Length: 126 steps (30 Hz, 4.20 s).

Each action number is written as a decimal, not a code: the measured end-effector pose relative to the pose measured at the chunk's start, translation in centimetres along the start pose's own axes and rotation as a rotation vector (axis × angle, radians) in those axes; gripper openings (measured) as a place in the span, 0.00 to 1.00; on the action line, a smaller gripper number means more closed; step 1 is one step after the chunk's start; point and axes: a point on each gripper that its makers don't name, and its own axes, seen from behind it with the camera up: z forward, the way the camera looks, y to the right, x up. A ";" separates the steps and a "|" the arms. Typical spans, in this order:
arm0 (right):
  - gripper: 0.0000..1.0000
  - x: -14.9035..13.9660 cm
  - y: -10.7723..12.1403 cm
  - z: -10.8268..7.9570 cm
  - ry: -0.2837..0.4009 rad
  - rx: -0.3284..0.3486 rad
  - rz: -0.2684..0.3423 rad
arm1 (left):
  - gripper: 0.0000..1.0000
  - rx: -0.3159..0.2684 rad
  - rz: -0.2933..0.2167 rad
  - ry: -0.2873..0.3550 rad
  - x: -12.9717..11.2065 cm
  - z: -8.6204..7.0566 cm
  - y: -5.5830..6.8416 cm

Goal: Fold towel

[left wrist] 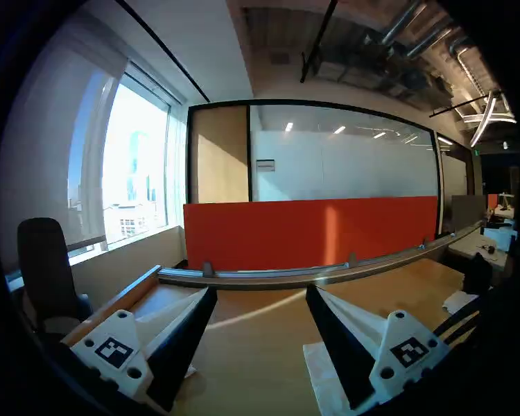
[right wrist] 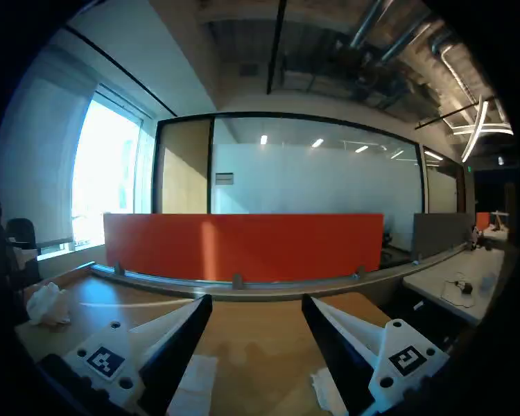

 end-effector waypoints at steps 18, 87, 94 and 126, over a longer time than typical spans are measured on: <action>1.00 2.4 -1.2 0.5 0.008 0.015 -0.033 | 0.95 -0.023 0.007 -0.019 1.4 0.0 0.3; 1.00 -16.3 -9.9 0.0 -0.453 0.575 -0.262 | 0.96 -0.601 0.253 -0.487 -20.7 -1.2 12.7; 1.00 -19.9 -10.1 -1.0 -0.505 0.595 -0.283 | 0.96 -0.631 0.268 -0.540 -24.1 -2.0 13.3; 1.00 -30.9 -9.7 -6.5 -0.739 0.682 -0.356 | 0.95 -0.762 0.336 -0.739 -33.2 -5.8 15.2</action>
